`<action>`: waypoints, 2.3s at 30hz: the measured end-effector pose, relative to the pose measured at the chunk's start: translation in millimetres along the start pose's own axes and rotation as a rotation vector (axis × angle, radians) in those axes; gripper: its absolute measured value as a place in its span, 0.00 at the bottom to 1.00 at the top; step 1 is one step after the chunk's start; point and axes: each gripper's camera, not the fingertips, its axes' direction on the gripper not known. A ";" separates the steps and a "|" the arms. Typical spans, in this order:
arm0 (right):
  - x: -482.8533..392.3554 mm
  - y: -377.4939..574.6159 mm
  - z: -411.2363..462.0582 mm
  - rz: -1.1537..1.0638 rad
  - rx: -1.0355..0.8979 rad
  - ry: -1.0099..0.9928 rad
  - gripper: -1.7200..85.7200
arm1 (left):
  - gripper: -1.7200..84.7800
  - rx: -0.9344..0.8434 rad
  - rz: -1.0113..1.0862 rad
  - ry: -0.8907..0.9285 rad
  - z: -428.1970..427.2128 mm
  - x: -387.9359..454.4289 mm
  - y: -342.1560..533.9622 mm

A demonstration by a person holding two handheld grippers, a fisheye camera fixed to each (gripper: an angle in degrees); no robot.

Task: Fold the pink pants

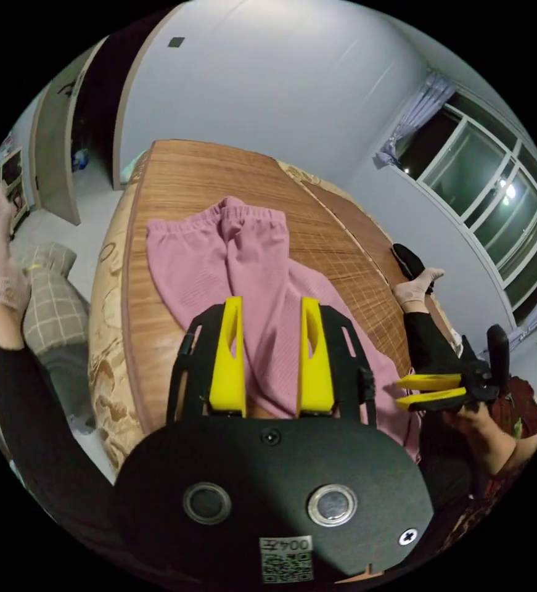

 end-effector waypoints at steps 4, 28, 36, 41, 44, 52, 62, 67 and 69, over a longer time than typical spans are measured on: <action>11.9 9.2 40.5 0.066 0.071 -0.035 0.11 | 0.19 -0.016 0.058 -0.121 47.6 27.8 -50.8; 45.7 35.5 45.8 0.115 0.094 -0.134 0.06 | 0.15 0.119 -0.537 0.483 22.2 -239.9 -29.3; 59.5 47.2 46.9 0.122 0.103 -0.144 0.06 | 0.06 0.089 -0.271 0.095 -0.7 -165.9 -66.5; 70.3 52.7 46.8 0.122 0.096 -0.156 0.06 | 0.06 -0.064 -0.393 0.056 22.6 -202.9 -48.0; 76.7 57.5 43.6 0.104 0.102 -0.182 0.08 | 0.08 0.064 -0.461 0.045 -2.1 -193.7 -36.7; 127.2 76.1 -3.8 0.134 0.288 -0.355 0.09 | 0.04 -0.061 -0.056 -0.003 51.7 -41.0 -9.4; 211.9 36.3 -15.4 0.141 0.212 -0.444 0.16 | 0.06 -0.188 -0.097 -0.012 84.5 -41.3 -1.4; 230.3 32.5 26.0 0.191 0.188 -0.490 0.12 | 0.11 -0.144 -0.016 0.077 65.2 25.5 -27.8; 228.1 31.0 19.9 0.151 0.192 -0.456 0.09 | 0.13 -0.169 0.013 0.078 71.6 50.1 -36.9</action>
